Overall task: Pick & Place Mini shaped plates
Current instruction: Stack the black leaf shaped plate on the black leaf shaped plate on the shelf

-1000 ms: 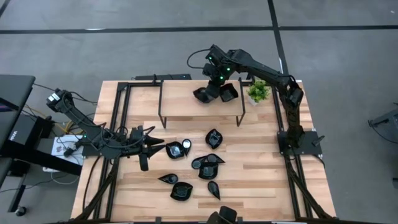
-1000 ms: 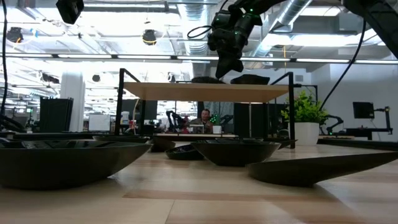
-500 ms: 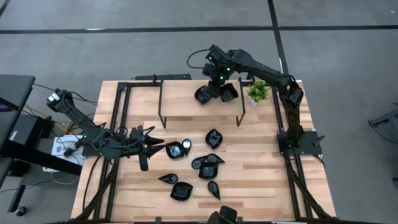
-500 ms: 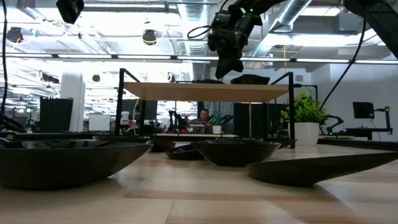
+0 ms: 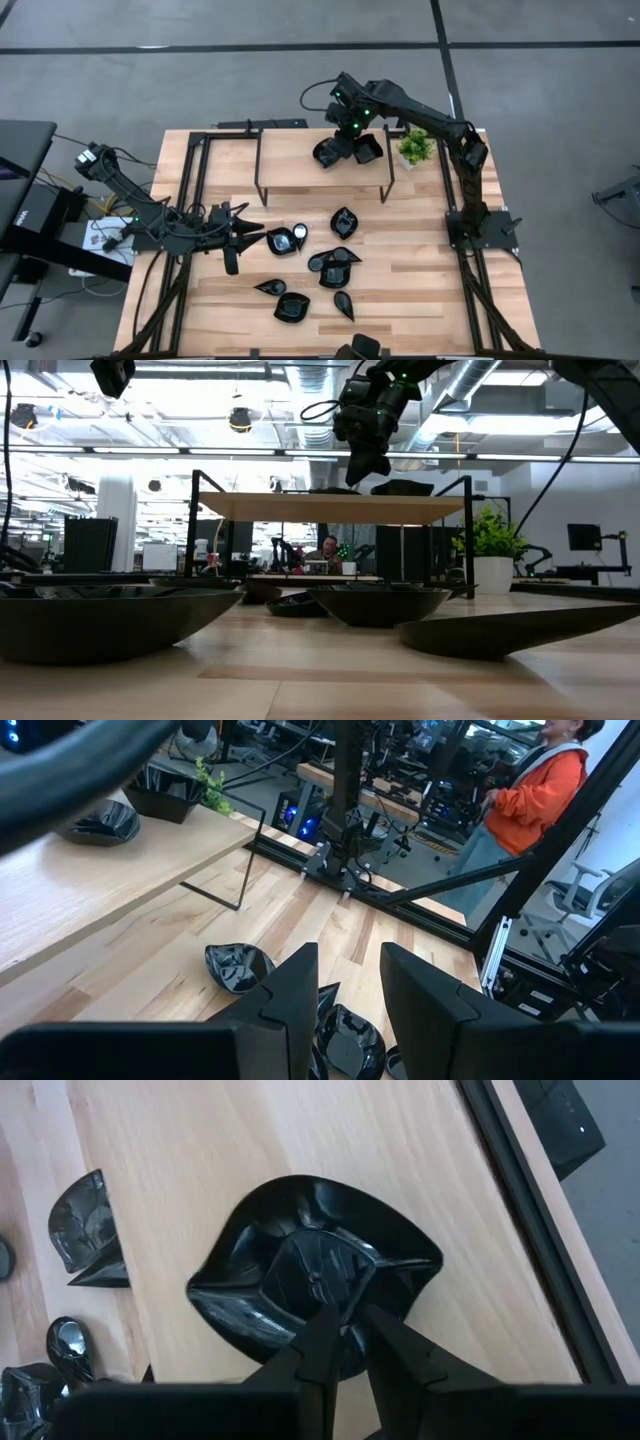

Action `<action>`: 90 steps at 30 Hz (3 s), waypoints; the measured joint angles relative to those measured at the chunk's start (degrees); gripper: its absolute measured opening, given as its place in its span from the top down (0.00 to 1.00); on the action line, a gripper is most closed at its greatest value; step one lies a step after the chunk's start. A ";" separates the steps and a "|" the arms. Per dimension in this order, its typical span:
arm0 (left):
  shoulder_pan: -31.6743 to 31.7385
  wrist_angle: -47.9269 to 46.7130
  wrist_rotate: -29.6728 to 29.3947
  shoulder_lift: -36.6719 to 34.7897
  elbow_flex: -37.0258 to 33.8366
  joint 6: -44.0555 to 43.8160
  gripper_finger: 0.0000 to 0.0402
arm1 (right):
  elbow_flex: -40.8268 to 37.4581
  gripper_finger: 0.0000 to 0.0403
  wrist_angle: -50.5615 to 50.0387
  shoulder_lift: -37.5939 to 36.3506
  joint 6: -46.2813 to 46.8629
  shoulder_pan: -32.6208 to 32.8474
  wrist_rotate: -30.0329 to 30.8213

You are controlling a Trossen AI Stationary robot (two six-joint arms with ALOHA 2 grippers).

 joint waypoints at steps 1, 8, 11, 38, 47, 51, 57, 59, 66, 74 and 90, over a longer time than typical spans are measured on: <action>0.00 0.02 0.00 0.00 -0.02 0.00 0.72 | 0.00 0.89 0.26 -0.10 0.00 0.20 0.00; 0.00 0.02 0.02 -0.02 -0.02 0.00 0.72 | 1.37 0.89 -0.15 -2.00 -0.04 2.19 0.17; -0.02 0.02 1.56 -0.02 -0.02 0.09 0.72 | 1.62 0.89 -0.03 -3.78 -0.02 3.78 0.19; -1.94 -6.11 21.83 -0.02 0.00 -1.75 0.72 | -2.18 0.89 -5.51 -13.26 23.79 37.41 17.45; 3.93 -27.46 22.11 0.15 0.00 -13.58 0.72 | -10.72 0.89 -4.73 -13.63 27.44 43.66 19.39; 7.17 -28.36 25.18 0.15 0.00 -14.61 0.72 | -17.18 0.89 -1.68 -13.63 31.33 46.62 24.54; 8.04 -28.35 25.27 0.15 0.00 -13.46 0.72 | -29.49 0.89 11.54 -13.57 35.50 50.48 25.36; 7.74 -28.35 25.29 0.15 0.00 -13.42 0.72 | -32.88 0.89 15.72 -13.57 36.67 51.95 25.13; 7.69 -28.33 25.31 0.15 0.00 -13.29 0.72 | -39.27 0.89 22.40 -13.55 55.35 53.98 25.21; 7.69 -27.88 25.31 0.15 0.00 -13.29 0.72 | -40.33 0.89 12.48 -13.55 78.77 51.18 36.01; 7.69 -26.94 25.46 0.13 0.00 -13.40 0.72 | -40.45 0.89 13.22 -21.06 78.12 48.19 41.26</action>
